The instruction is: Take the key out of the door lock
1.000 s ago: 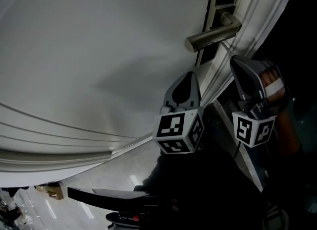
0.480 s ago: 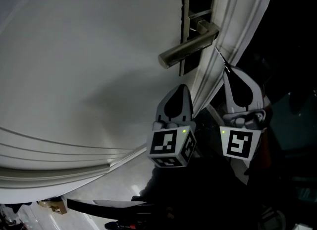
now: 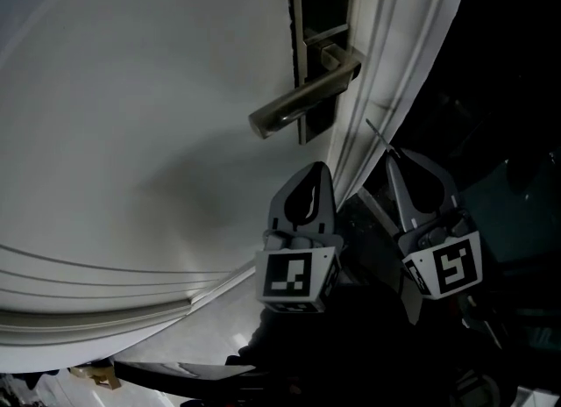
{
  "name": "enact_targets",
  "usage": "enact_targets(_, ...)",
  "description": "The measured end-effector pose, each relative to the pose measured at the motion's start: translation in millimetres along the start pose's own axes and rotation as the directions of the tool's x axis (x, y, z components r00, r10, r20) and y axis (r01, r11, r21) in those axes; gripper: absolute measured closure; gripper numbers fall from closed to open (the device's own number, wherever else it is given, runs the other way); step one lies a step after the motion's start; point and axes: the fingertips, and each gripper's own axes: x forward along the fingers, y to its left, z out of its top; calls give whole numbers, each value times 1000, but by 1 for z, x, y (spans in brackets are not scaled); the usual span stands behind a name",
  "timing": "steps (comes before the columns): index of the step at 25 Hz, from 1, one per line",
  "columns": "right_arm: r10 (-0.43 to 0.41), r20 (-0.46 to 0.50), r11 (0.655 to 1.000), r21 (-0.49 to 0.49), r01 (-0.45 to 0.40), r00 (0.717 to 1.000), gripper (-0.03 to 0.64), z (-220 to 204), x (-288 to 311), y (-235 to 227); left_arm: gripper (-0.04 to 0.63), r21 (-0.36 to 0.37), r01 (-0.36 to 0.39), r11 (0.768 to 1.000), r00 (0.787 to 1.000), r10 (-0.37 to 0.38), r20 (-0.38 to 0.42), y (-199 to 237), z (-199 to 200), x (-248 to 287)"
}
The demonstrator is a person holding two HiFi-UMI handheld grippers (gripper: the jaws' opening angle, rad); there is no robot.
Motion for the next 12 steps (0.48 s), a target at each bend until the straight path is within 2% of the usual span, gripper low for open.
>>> enact_targets(12,4,-31,1000,3,-4,1000,604,-9,-3,2,595,4,15,1000,1000,-15,12,-9,2,1)
